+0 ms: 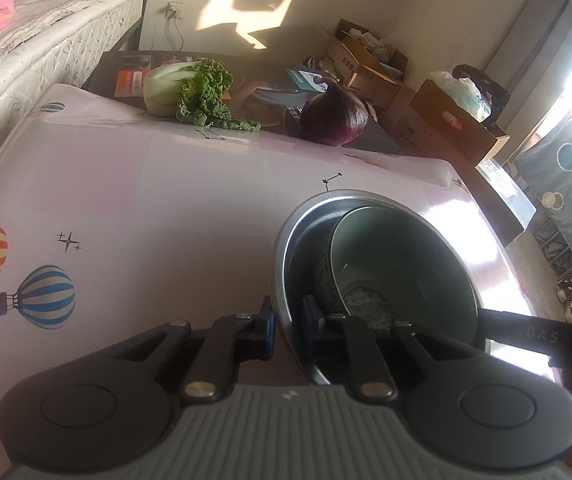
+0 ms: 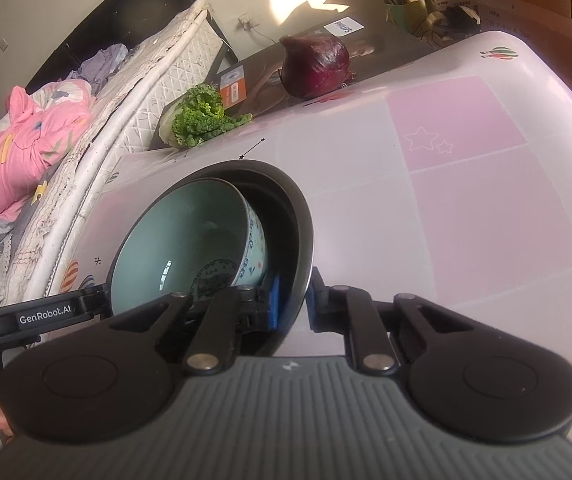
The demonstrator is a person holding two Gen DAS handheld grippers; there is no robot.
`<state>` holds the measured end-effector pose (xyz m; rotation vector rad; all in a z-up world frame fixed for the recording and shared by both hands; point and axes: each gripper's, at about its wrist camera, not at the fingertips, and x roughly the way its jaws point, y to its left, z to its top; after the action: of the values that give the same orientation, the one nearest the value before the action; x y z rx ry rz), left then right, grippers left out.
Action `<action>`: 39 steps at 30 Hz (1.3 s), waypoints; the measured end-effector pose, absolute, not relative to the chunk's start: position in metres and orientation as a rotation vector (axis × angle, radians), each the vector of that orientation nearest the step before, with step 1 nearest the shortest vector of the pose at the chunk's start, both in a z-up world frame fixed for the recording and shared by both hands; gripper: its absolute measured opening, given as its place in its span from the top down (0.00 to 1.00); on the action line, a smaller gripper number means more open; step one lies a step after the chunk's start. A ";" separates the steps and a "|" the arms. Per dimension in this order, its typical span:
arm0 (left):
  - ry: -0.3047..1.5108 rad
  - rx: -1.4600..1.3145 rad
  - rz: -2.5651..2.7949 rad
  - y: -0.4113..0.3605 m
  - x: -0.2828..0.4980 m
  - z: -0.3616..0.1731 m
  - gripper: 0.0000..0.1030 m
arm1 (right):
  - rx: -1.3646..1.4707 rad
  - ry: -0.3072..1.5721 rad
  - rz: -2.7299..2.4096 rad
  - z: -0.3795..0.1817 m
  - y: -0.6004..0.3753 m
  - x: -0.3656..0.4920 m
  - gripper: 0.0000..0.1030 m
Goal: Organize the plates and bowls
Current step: 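Lift and carry the steel bowl with both tools over the white plate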
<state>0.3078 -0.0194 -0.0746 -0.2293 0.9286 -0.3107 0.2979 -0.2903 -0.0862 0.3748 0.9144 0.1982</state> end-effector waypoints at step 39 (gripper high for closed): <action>0.869 -0.271 -0.330 -0.014 0.288 -0.033 0.88 | 0.401 0.873 0.180 -0.044 -0.293 0.278 0.89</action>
<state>0.2883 -0.0144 -0.0333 -0.2714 0.8687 -0.3304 0.2785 -0.2929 -0.0442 0.4015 0.8727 0.1798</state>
